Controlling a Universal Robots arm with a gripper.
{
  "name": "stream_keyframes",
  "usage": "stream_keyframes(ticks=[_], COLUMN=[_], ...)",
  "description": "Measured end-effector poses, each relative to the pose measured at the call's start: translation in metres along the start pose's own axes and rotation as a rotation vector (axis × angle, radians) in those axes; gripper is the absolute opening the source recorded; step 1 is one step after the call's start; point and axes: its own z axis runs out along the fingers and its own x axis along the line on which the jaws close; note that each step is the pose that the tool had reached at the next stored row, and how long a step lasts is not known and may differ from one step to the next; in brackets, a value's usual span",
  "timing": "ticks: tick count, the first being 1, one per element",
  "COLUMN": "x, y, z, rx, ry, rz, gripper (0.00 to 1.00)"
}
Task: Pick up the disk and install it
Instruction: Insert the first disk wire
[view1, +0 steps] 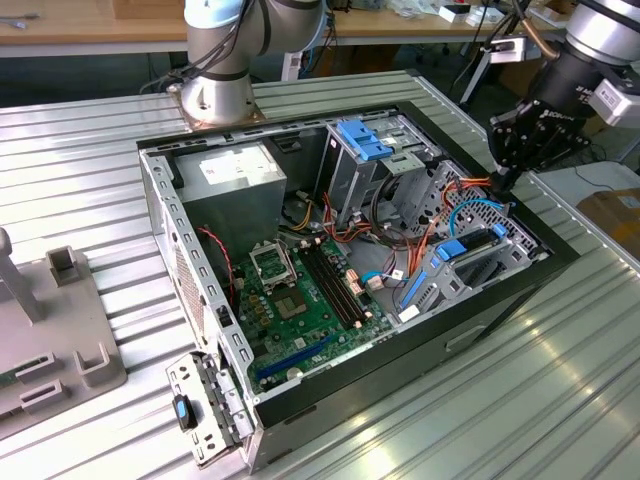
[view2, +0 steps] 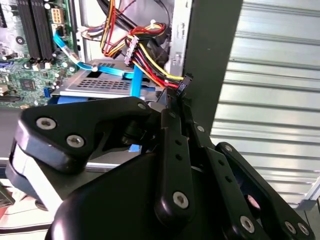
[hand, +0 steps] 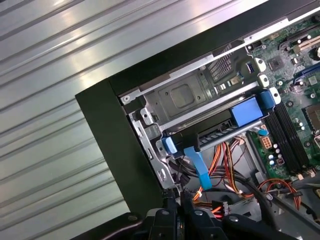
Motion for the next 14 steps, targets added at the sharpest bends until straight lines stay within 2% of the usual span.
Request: stream_keyframes(ticks=[4,14], x=[-0.0127,-0.0134], y=[0.0059,0.0062], z=[0.0,-0.0001], rx=[0.0025,0.0024], ry=[0.0045,0.0046], rz=[0.0,0.0], gripper=[0.16,0.16])
